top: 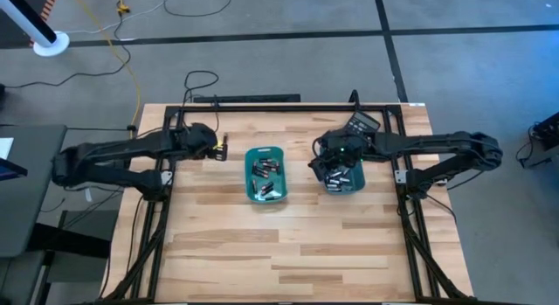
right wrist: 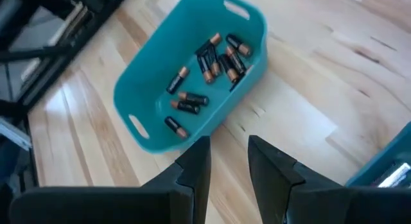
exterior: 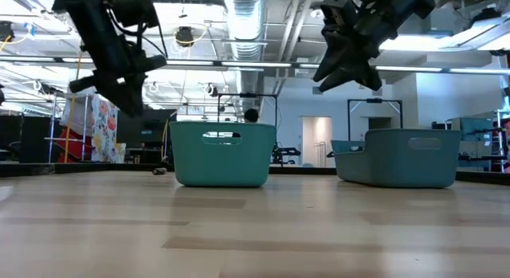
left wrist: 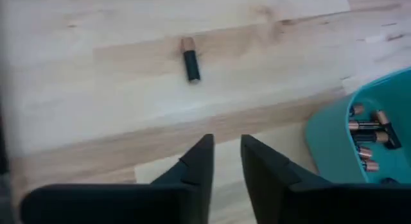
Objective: Sort batteries
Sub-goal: Put the black battery into the blue bin
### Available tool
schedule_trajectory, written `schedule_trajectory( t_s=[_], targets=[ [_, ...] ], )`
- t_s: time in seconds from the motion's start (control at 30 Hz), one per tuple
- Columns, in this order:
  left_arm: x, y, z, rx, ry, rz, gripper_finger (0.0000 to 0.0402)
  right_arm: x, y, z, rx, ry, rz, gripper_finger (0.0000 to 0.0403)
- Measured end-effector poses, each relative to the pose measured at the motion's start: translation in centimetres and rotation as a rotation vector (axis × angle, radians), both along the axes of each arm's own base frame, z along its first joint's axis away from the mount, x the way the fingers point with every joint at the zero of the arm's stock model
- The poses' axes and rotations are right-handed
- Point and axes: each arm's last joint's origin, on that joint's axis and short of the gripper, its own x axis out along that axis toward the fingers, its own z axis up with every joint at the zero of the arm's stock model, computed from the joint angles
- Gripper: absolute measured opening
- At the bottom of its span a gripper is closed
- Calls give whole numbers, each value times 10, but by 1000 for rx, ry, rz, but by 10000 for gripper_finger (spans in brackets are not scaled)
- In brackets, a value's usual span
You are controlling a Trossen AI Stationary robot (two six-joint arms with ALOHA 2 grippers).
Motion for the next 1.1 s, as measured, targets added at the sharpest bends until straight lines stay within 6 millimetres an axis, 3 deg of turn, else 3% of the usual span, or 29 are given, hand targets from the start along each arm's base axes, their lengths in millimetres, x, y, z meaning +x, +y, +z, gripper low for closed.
schedule_trajectory(
  t_s=[0.27, 0.53, 0.67, 0.87, 1.1],
  targets=[
    [21, 40, -20, 41, 29, 15, 148, -1, 4, 2, -41, -2, 54, 122],
    [34, 87, -62, -76, 145, 61, 153, -1, 3, 2, -67, 3, 74, 122],
    [46, 106, -71, -85, 138, 24, 153, -2, 3, 2, -81, 13, 87, 122],
    [63, 124, -86, -108, 171, 13, 153, -4, 3, -1, -76, 50, 91, 122],
    [69, 127, -116, -209, 270, 20, 153, -5, 1, -2, -77, 57, 89, 122]
  ],
)
